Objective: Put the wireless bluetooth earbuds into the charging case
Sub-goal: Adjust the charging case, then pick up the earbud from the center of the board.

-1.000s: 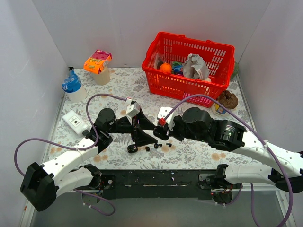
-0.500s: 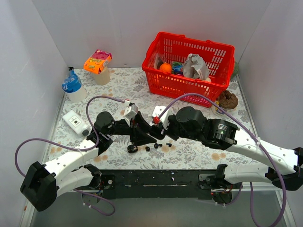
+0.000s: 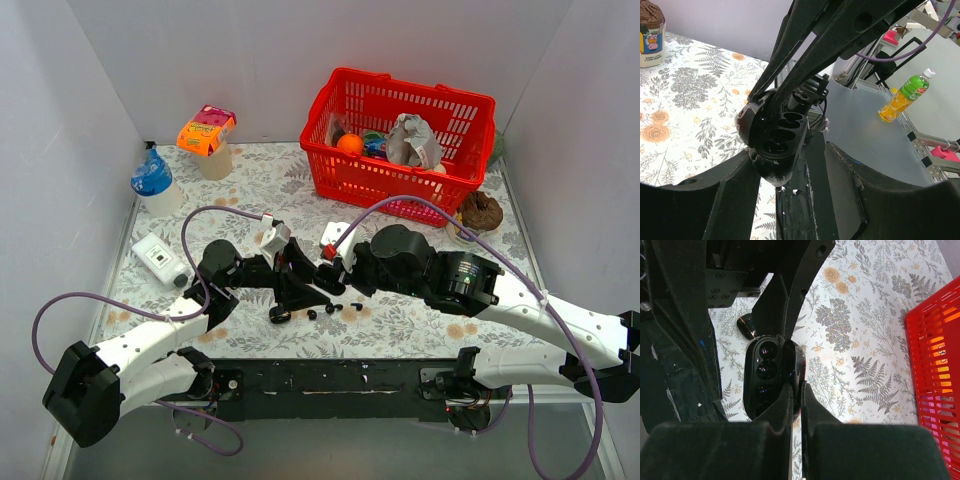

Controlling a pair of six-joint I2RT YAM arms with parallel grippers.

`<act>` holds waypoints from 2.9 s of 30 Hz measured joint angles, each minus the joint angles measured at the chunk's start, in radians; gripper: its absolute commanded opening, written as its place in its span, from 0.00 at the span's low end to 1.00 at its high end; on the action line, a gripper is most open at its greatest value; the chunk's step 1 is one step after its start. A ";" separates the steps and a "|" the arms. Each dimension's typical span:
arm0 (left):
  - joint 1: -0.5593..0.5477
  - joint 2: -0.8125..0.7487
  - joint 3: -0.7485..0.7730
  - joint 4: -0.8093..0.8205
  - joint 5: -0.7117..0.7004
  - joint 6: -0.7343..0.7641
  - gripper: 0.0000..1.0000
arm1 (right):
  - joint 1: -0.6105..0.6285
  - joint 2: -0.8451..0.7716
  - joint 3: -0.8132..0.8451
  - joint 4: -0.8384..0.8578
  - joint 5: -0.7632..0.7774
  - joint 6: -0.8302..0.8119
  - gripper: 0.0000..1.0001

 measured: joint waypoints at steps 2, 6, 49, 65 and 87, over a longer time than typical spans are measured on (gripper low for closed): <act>0.000 0.000 -0.002 0.003 -0.003 -0.005 0.51 | 0.000 0.000 0.000 0.007 0.000 0.003 0.01; 0.000 0.000 -0.003 0.022 -0.012 -0.016 0.49 | 0.000 0.000 0.000 0.015 -0.002 0.005 0.01; -0.004 -0.053 -0.101 0.137 -0.111 -0.055 0.00 | -0.004 -0.018 0.001 0.070 0.031 0.132 0.49; -0.005 -0.525 -0.225 -0.093 -0.357 0.016 0.00 | -0.223 -0.268 -0.373 0.142 0.167 0.407 0.57; -0.007 -0.619 -0.305 -0.129 -0.480 -0.092 0.00 | -0.196 0.080 -0.580 0.356 -0.075 0.546 0.45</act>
